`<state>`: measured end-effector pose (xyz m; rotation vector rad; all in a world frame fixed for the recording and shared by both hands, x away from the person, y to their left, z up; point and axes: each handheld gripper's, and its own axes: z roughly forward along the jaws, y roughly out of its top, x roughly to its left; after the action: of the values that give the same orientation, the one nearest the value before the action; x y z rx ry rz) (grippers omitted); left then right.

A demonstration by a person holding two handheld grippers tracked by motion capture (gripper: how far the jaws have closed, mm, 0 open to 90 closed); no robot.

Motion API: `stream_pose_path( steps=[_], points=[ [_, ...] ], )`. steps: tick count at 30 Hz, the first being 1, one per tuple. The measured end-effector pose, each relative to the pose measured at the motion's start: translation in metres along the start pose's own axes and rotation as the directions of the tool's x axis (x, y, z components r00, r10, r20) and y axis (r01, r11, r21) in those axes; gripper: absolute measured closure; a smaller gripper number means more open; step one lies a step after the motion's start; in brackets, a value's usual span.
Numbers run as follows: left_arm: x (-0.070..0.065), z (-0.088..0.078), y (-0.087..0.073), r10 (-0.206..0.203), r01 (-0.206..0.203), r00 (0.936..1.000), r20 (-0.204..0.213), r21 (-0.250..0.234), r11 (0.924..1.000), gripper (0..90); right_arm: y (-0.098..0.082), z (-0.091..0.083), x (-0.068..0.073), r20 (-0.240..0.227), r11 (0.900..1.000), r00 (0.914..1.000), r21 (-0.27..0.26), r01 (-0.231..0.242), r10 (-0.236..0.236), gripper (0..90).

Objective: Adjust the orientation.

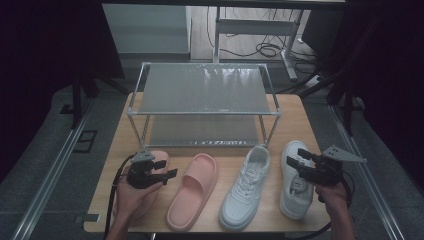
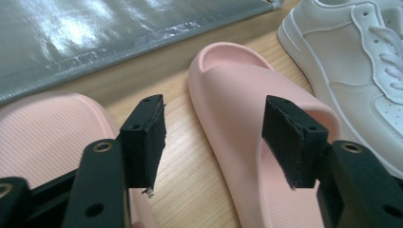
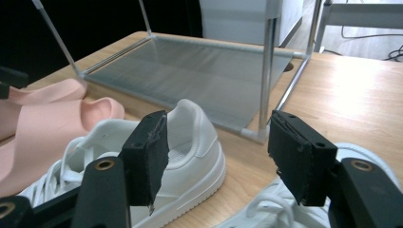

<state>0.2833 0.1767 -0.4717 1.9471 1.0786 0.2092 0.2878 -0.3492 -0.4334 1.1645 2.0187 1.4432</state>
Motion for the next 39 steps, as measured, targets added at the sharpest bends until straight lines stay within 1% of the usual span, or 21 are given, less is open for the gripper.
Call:
stream_pose_path(
  steps=[3, 5, 7, 9, 10, 11, 13, 16, 19, 20, 25, 26, 28, 30, 31, 34, 35, 37, 39],
  points=[
    [0.000, 0.000, 0.001, -0.006, 0.006, 0.9999, -0.014, 0.000, 1.0000, 40.5, 0.001, -0.001, -0.001, 0.007, 1.000, 0.9999, -0.007, 0.013, -0.013, 39.2],
    [0.000, -0.001, 0.002, -0.016, 0.016, 0.9993, -0.033, -0.002, 0.9999, 40.1, 0.001, 0.000, 0.000, 0.005, 1.000, 0.9996, 0.001, 0.028, -0.028, 38.7],
    [0.000, -0.001, 0.004, -0.023, 0.023, 0.9988, -0.042, -0.007, 0.9997, 39.9, 0.001, 0.000, 0.001, 0.006, 0.999, 0.9994, 0.014, 0.033, -0.033, 38.4],
    [0.000, -0.002, 0.004, -0.023, 0.022, 0.9980, -0.059, -0.009, 0.9997, 38.7, -0.002, 0.003, 0.002, -0.005, 0.998, 0.9992, 0.050, 0.040, -0.040, 37.9],
    [-0.001, -0.002, 0.004, -0.024, 0.024, 0.9979, -0.061, -0.010, 0.9997, 38.7, -0.002, 0.003, 0.002, -0.005, 0.998, 0.9992, 0.050, 0.040, -0.040, 37.9],
    [-0.002, -0.003, 0.004, -0.021, 0.020, 0.9977, -0.064, -0.014, 0.9997, 37.6, -0.003, 0.006, 0.004, -0.008, 0.996, 0.9989, 0.077, 0.047, -0.046, 37.5],
    [-0.004, -0.005, 0.004, -0.012, 0.011, 0.9981, -0.061, -0.022, 0.9997, 38.2, -0.005, 0.010, 0.005, -0.011, 0.993, 0.9982, 0.105, 0.060, -0.059, 37.2],
    [-0.005, -0.008, 0.004, -0.012, 0.010, 0.9978, -0.065, -0.030, 0.9995, 38.9, -0.006, 0.013, 0.007, -0.009, 0.991, 0.9974, 0.116, 0.072, -0.071, 37.3],
    [-0.008, -0.011, 0.004, -0.003, 0.000, 0.9977, -0.068, -0.040, 0.9992, 41.1, -0.006, 0.016, 0.008, -0.010, 0.989, 0.9968, 0.123, 0.079, -0.079, 37.1],
    [-0.008, -0.011, 0.004, -0.003, 0.000, 0.9977, -0.068, -0.040, 0.9992, 41.3, -0.006, 0.016, 0.008, -0.010, 0.989, 0.9968, 0.123, 0.079, -0.079, 37.1],
    [-0.012, -0.011, 0.004, 0.023, -0.024, 0.9979, -0.060, -0.029, 0.9993, 41.3, -0.007, 0.019, 0.009, -0.010, 0.984, 0.9950, 0.148, 0.100, -0.099, 37.1],
    [-0.014, -0.011, 0.004, 0.026, -0.028, 0.9979, -0.059, -0.028, 0.9992, 41.3, -0.007, 0.019, 0.010, -0.013, 0.984, 0.9949, 0.149, 0.101, -0.100, 37.1],
    [-0.020, -0.013, 0.002, 0.034, -0.035, 0.9986, -0.041, -0.026, 0.9991, 41.3, -0.006, 0.017, 0.010, -0.013, 0.986, 0.9955, 0.140, 0.095, -0.094, 37.4],
    [-0.022, -0.013, 0.002, 0.037, -0.038, 0.9986, -0.036, -0.024, 0.9990, 41.4, -0.006, 0.017, 0.010, -0.014, 0.986, 0.9957, 0.139, 0.092, -0.091, 37.4],
    [-0.025, -0.012, 0.001, 0.045, -0.046, 0.9986, -0.028, -0.018, 0.9988, 41.9, -0.006, 0.017, 0.010, -0.016, 0.986, 0.9958, 0.139, 0.091, -0.090, 37.5],
    [-0.032, -0.012, -0.004, 0.069, -0.069, 0.9974, -0.019, -0.004, 0.9976, 51.3, -0.006, 0.020, 0.012, -0.027, 0.984, 0.9947, 0.147, 0.103, -0.100, 37.5],
    [-0.033, -0.012, -0.006, 0.074, -0.074, 0.9971, -0.020, 0.002, 0.9972, 56.0, -0.006, 0.021, 0.012, -0.030, 0.982, 0.9938, 0.153, 0.111, -0.107, 37.4],
    [-0.035, -0.013, -0.009, 0.073, -0.073, 0.9968, -0.032, 0.008, 0.9973, 64.3, -0.006, 0.022, 0.013, -0.034, 0.980, 0.9929, 0.163, 0.118, -0.114, 37.4],
    [-0.035, -0.016, -0.013, 0.069, -0.068, 0.9962, -0.053, 0.012, 0.9976, 69.6, -0.006, 0.022, 0.013, -0.034, 0.979, 0.9931, 0.165, 0.116, -0.112, 37.4]
  ],
)
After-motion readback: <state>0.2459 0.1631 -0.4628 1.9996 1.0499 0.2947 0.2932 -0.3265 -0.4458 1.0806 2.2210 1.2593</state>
